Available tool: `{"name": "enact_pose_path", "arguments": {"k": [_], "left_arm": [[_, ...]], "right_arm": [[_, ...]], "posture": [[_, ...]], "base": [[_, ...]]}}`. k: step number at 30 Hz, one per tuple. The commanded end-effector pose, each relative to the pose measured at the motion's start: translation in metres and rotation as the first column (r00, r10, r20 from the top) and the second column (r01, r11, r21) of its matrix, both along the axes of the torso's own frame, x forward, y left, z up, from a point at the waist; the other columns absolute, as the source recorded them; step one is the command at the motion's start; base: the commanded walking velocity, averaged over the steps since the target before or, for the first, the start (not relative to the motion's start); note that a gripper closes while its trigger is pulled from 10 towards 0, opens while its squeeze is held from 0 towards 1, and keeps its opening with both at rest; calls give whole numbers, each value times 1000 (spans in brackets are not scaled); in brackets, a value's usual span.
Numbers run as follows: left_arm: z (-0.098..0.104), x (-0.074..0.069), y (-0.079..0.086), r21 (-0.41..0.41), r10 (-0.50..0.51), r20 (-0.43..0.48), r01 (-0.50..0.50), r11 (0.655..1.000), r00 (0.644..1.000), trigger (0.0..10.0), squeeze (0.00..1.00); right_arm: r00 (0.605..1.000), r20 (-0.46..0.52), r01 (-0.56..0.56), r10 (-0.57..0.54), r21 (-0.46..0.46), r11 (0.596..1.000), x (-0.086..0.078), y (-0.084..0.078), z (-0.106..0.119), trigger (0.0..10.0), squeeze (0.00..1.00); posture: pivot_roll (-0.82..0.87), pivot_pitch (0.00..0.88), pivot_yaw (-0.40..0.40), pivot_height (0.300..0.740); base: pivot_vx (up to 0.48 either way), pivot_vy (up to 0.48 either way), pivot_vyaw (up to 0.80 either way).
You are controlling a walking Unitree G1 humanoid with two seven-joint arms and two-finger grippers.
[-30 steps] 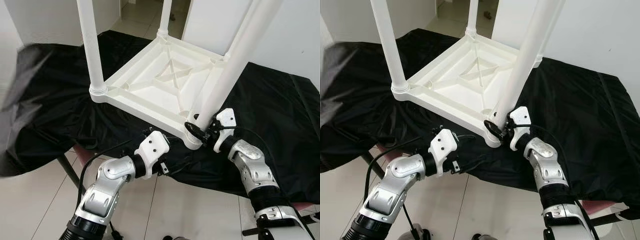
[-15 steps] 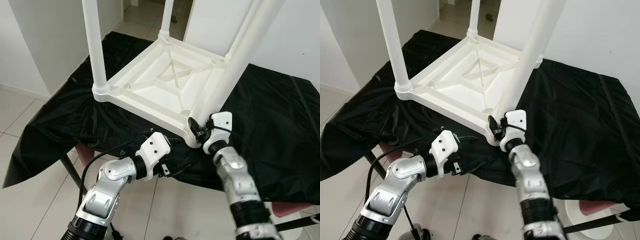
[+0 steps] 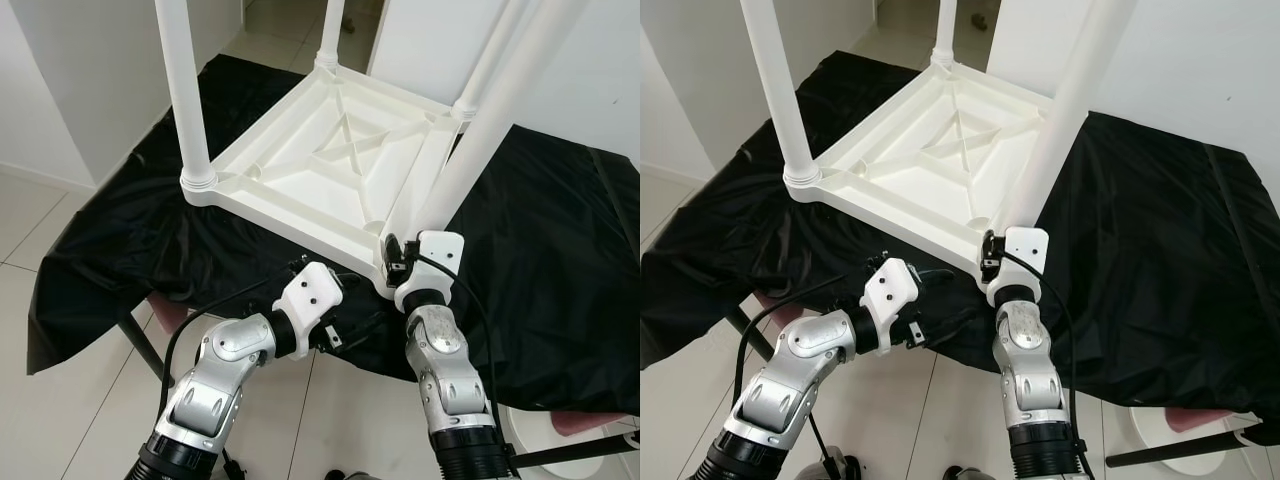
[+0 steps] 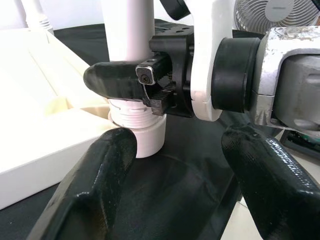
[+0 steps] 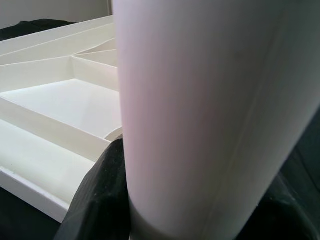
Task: Building children table
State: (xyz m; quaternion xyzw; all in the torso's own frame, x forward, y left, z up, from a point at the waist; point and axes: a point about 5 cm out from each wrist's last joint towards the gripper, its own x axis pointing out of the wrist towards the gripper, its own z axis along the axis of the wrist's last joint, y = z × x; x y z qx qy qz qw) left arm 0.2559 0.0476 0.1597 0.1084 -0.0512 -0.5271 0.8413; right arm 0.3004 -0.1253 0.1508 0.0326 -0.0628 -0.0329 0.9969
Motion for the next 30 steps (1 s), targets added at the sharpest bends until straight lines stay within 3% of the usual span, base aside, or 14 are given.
{"name": "enact_pose_path", "arguments": {"k": [1,2,3,5,6,9,16,19,20,23,30], "left_arm": [[0,0,-1,-18,72,4,-72,997,997,10000,0],[0,1,-2,-18,72,5,-72,997,997,10000,0],[1,2,-2,-18,73,7,-73,997,997,10000,0],[1,2,-1,-18,74,9,-74,997,997,10000,0],[1,2,-1,-18,74,9,-74,997,997,10000,0],[1,2,-1,-19,74,8,-74,997,997,10000,0],[2,3,-1,-14,71,11,-71,997,997,10000,0],[2,3,0,-13,71,11,-71,997,997,10000,0],[2,4,0,-12,70,12,-70,997,997,10000,0],[2,4,1,-7,69,15,-69,998,997,10000,0],[4,5,2,-9,77,20,-77,997,997,10000,0]], "right_arm": [[991,-105,79,-79,-4,997,-6,-12,-22,10000,0],[990,-108,88,-88,-7,996,-5,-14,-22,10000,0],[991,-104,80,-80,-2,997,-4,-15,-21,10000,98],[993,-98,70,-70,4,998,-3,-15,-20,10000,98],[995,-91,52,-50,19,998,-1,-18,-18,10000,1000],[995,-87,41,-39,29,999,0,-20,-17,10000,1000],[972,-112,-211,207,-23,977,11,-34,-13,10000,1000],[959,-111,-266,259,-55,962,13,-38,-10,10000,1000],[942,-110,-326,316,-79,942,15,-40,-8,10000,0],[884,-106,-467,456,-125,876,16,-41,-2,10000,0],[776,-124,-630,618,-200,751,26,-32,3,10000,0]], "posture": [[82,145,-103,740],[82,145,-103,740],[80,144,-103,740],[80,144,-103,740],[77,141,-102,740],[77,141,-102,740],[79,137,-91,740],[85,135,-88,740],[88,133,-85,740],[92,131,-85,740],[115,119,-90,740]], "base": [[0,0,0],[0,0,0],[0,0,0],[0,0,0],[0,0,0],[0,0,0],[0,0,0],[0,0,0],[0,0,0],[0,0,0],[0,0,0]]}}
